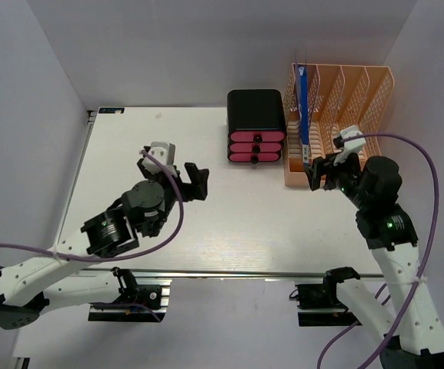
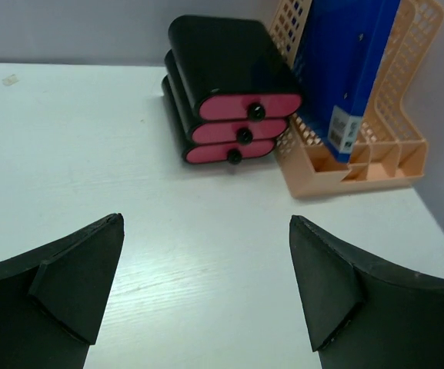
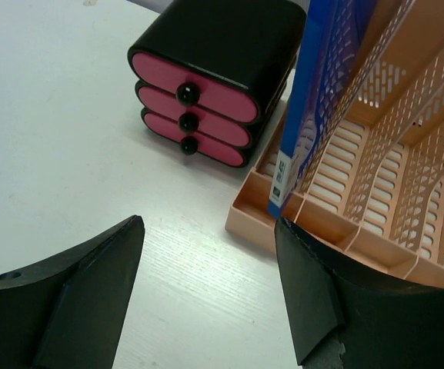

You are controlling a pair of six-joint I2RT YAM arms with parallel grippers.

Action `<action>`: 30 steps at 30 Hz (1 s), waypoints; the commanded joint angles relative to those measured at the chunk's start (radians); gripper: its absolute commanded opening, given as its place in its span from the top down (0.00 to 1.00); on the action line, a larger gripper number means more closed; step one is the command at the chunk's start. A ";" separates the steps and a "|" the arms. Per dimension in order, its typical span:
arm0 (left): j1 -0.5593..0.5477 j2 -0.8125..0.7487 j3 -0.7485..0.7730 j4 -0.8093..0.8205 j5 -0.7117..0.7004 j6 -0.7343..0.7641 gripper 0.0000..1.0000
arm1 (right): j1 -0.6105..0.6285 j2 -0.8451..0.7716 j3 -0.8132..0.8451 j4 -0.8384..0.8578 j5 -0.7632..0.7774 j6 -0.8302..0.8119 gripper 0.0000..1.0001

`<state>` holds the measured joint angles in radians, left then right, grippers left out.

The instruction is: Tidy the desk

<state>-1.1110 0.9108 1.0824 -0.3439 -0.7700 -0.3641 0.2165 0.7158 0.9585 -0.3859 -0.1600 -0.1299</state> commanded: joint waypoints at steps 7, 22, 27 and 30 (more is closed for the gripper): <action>0.020 -0.211 -0.217 0.017 0.009 0.157 0.02 | 0.003 0.246 0.282 -0.088 -0.013 -0.082 0.26; 0.314 0.212 -0.073 0.134 0.194 0.307 0.02 | 0.001 0.407 0.445 -0.012 0.131 -0.189 0.11; 0.505 0.335 -0.062 0.115 0.383 0.203 0.02 | 0.000 0.471 0.539 -0.045 0.134 -0.171 0.11; 0.597 0.364 -0.049 0.108 0.552 0.172 0.02 | 0.000 0.548 0.638 -0.093 0.140 -0.126 0.13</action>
<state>-0.5697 1.2800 0.9958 -0.2333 -0.4084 -0.1383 0.2176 1.2167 1.4960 -0.4763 -0.0376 -0.2878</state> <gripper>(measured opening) 0.976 0.875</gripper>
